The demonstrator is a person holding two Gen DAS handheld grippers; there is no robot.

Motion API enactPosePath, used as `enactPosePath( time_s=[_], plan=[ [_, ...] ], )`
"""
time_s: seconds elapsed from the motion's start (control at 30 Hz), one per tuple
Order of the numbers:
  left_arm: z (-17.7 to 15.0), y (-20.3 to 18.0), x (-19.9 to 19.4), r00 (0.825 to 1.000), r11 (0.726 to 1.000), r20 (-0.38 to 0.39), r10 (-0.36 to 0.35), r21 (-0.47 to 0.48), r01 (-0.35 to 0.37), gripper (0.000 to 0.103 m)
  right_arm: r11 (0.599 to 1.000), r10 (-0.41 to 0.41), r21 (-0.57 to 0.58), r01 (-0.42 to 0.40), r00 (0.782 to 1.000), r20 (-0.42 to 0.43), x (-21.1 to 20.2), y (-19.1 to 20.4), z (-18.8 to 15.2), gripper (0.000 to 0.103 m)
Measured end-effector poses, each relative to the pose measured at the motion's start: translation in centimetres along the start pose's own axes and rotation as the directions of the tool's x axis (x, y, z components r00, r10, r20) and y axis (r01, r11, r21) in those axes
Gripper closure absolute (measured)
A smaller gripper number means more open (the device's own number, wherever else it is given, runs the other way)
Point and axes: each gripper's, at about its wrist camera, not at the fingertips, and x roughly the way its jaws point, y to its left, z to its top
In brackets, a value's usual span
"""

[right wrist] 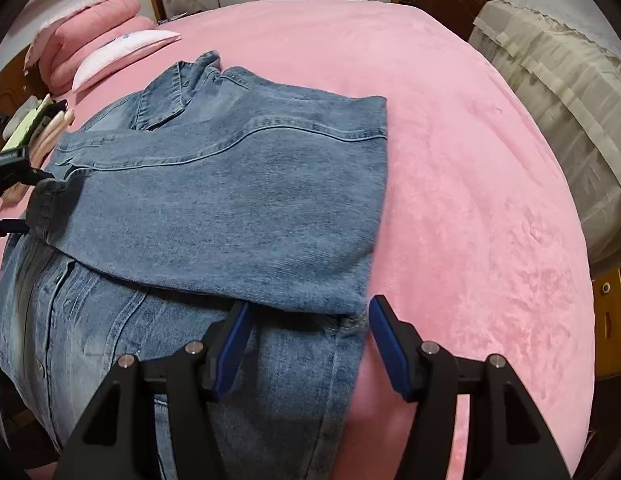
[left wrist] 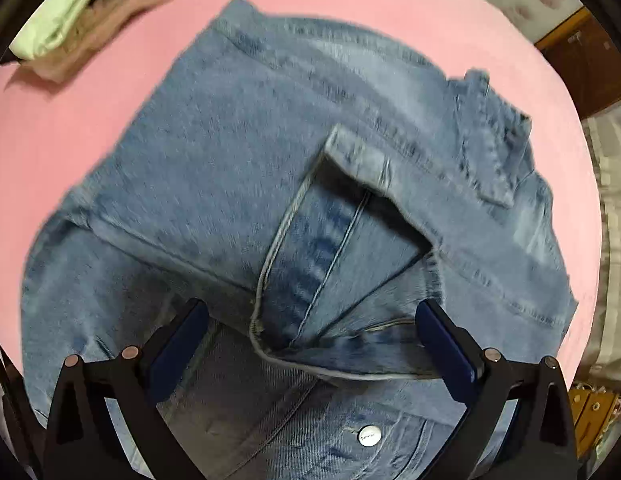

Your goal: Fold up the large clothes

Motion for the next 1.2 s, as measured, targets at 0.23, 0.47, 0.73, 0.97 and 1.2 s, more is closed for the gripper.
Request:
enactPosePath(
  time_s=[0.23,0.47,0.73,0.97,1.2],
  plan=[
    [-2.1,2.8,0.8,0.998,0.985,0.054,-0.042,-0.166,0.05,0.078,0.999,0.022,0.043,-0.022,1.0,0.008,-0.2,-0.2,0.7,0.043],
    [-2.2,4.4,-1.0,0.987,0.963,0.107,-0.119,-0.228,0.141,0.096,0.999,0.026,0.045,-0.026,1.0,0.009,-0.3,-0.1,1.4,0.043],
    [-1.0,6.9,-3.9,0.977,0.945,0.21,-0.046,-0.307,0.11,0.1,0.995,0.055,0.084,-0.056,0.998,0.014,-0.7,-0.2,2.0,0.043],
    [0.5,8.7,-5.0,0.981,0.955,0.192,-0.033,-0.282,0.088,0.093,0.986,0.114,0.127,-0.113,0.994,0.0,-1.6,-0.6,1.9,0.043],
    [-1.9,3.0,-4.8,0.986,0.993,0.12,-0.114,-0.013,0.116,0.062,0.914,0.252,0.305,-0.269,0.963,0.096,-2.9,-1.3,3.0,0.052]
  ],
)
